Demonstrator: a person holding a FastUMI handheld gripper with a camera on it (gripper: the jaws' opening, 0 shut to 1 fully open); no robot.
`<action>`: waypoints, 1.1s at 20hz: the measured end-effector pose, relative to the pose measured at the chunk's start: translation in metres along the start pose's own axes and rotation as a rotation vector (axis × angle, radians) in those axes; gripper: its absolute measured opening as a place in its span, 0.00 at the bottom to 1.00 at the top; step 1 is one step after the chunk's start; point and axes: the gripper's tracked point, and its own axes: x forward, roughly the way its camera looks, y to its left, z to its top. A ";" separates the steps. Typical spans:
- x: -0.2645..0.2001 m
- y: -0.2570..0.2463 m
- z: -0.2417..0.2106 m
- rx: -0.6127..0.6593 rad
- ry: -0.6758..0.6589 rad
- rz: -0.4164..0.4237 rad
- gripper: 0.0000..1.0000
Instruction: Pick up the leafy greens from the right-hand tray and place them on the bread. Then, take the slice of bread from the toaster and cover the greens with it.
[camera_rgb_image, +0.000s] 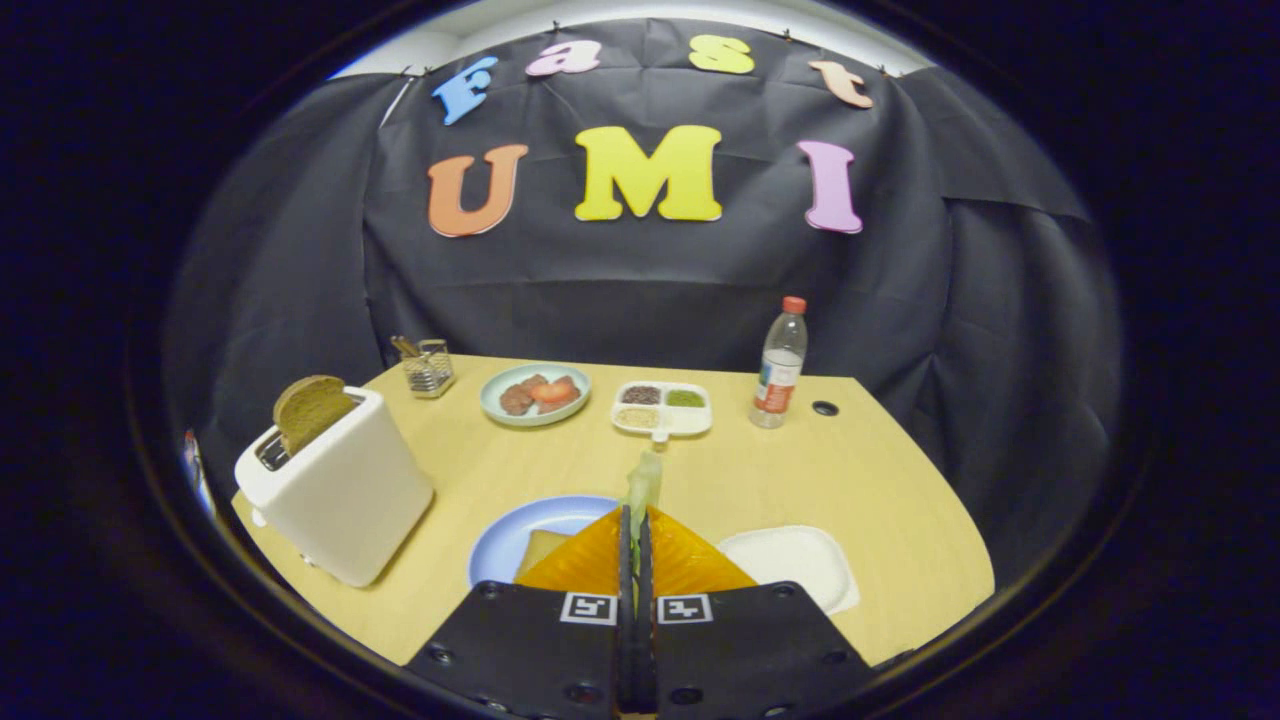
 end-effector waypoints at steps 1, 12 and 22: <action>0.002 0.017 -0.001 -0.003 0.001 0.026 0.00; 0.052 0.071 -0.030 0.017 0.070 0.128 0.00; 0.095 0.013 -0.062 0.043 0.136 0.037 0.00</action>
